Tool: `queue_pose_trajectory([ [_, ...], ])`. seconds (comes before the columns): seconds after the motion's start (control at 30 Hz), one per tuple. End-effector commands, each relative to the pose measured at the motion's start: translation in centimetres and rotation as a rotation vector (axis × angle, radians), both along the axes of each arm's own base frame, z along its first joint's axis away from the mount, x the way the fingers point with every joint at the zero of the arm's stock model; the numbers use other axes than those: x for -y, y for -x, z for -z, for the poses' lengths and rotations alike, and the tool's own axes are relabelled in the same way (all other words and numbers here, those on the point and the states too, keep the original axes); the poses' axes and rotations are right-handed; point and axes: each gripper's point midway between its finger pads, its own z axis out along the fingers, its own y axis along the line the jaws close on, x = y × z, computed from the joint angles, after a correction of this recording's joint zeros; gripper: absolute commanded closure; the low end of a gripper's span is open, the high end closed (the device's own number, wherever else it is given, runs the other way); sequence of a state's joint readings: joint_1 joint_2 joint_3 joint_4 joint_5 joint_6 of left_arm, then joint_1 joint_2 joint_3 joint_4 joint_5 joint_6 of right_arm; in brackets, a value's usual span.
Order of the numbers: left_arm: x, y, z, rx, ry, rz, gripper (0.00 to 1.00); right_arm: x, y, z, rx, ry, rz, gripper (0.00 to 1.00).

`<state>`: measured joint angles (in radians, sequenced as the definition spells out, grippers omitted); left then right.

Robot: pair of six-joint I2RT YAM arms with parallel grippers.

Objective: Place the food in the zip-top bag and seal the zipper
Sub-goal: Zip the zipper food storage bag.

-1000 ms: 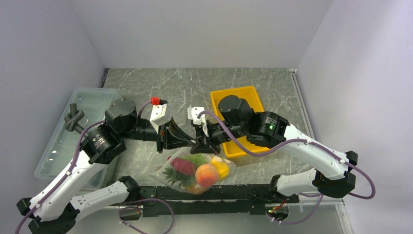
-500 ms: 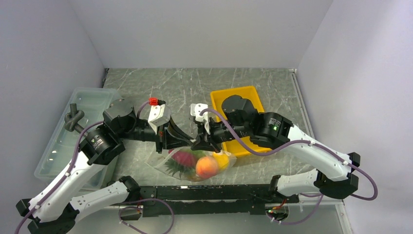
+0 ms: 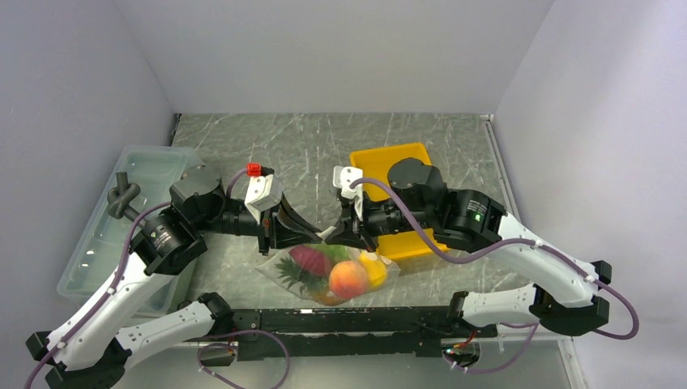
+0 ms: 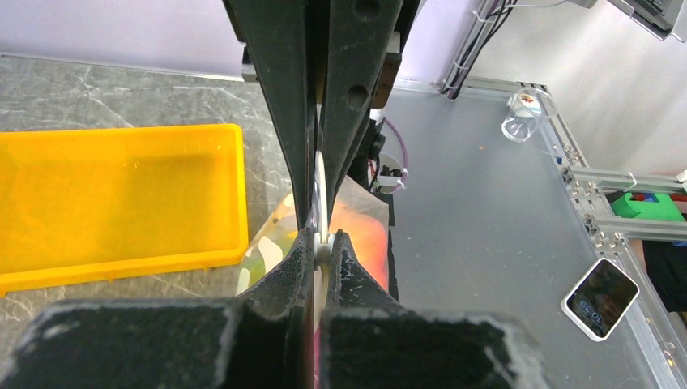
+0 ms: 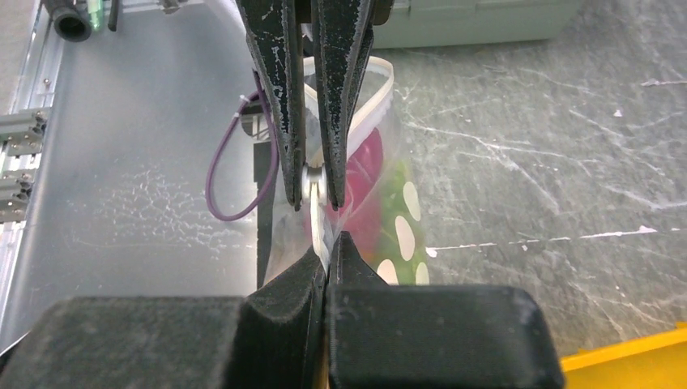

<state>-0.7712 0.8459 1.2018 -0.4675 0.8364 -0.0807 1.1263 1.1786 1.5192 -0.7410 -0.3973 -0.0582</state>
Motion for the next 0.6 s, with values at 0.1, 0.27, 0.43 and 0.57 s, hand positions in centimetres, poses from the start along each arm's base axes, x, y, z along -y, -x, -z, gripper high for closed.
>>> queue_pose_trajectory([
  [0.1, -0.4, 0.8, 0.0, 0.012, -0.006, 0.032, 1.0, 2.2, -0.7, -7.7, 0.113, -0.235, 0.097, 1.0],
  [0.27, -0.3, 0.8, 0.3, 0.004, -0.016, 0.033, 1.0, 3.1, -0.8, -8.8, 0.13, -0.26, 0.128, 1.0],
  [0.43, -0.5, 0.9, 0.1, 0.013, -0.008, 0.028, 1.0, 4.2, -0.9, -9.4, 0.148, -0.269, 0.156, 1.0],
  [0.57, -0.6, 1.0, 0.3, 0.012, -0.011, 0.027, 1.0, 5.1, -1.3, -9.7, 0.16, -0.274, 0.201, 1.0],
])
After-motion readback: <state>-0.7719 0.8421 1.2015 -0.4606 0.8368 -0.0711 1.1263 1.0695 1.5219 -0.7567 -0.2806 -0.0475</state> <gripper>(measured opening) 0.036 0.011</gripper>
